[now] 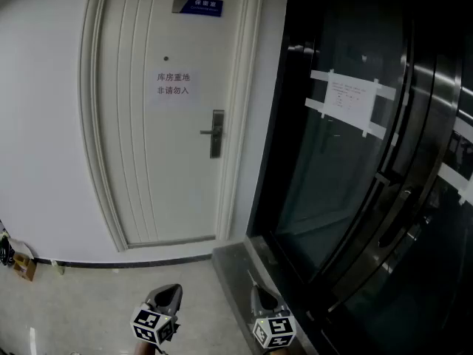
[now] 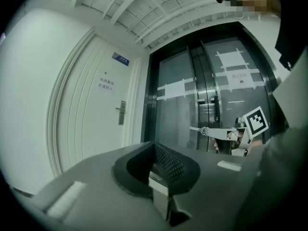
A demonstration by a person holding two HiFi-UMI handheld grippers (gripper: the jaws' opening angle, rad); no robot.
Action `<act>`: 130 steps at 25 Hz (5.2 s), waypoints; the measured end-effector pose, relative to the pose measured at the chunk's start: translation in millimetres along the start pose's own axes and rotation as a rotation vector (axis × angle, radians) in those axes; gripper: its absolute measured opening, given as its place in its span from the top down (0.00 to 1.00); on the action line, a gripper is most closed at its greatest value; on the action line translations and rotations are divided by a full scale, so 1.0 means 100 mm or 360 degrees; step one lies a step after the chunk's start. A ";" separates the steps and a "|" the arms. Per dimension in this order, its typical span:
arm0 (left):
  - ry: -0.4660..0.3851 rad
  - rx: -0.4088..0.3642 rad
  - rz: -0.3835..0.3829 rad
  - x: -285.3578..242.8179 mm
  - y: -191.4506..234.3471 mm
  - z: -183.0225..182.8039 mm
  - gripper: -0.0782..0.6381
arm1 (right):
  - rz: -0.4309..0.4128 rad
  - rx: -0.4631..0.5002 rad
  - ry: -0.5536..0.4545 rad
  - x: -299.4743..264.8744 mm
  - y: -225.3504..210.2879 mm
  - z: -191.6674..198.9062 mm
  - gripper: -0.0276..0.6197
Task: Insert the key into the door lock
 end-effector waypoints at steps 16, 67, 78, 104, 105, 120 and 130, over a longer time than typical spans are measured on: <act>-0.0006 0.0024 0.0039 0.11 0.21 0.05 0.89 | 0.0040 -0.0031 0.0022 -0.04 0.12 0.04 0.94; 0.0042 0.0046 -0.0134 -2.49 2.46 -0.09 0.89 | -0.0156 -0.0096 0.0077 -3.70 -0.42 0.24 0.94; 0.0047 0.0045 -0.0086 -2.98 3.08 -0.11 0.89 | -0.0114 -0.0093 0.0078 -4.44 -0.39 0.29 0.94; 0.0073 0.0079 0.0012 -3.96 4.95 -0.39 0.89 | -0.0029 -0.0048 0.0062 -6.51 0.04 0.05 0.94; 0.0068 0.0077 0.0019 -3.99 5.01 -0.40 0.89 | -0.0026 -0.0041 0.0049 -6.59 0.04 0.03 0.94; 0.0061 0.0080 0.0072 -4.19 5.42 -0.39 0.89 | 0.0017 0.0265 -0.0166 -7.45 0.10 -0.57 0.94; 0.0043 0.0083 0.0025 -4.31 5.68 -0.40 0.89 | 0.0024 0.0560 -0.0305 -7.99 0.12 -0.92 0.94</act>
Point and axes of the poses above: the fingertips, and each gripper's own axes: x backward along the fingers, y to its left, z out of its underside, the point moved 1 cm from there along x, backward along the fingers, and after that the axes turned 13 degrees about z, right-handed, at the moved point
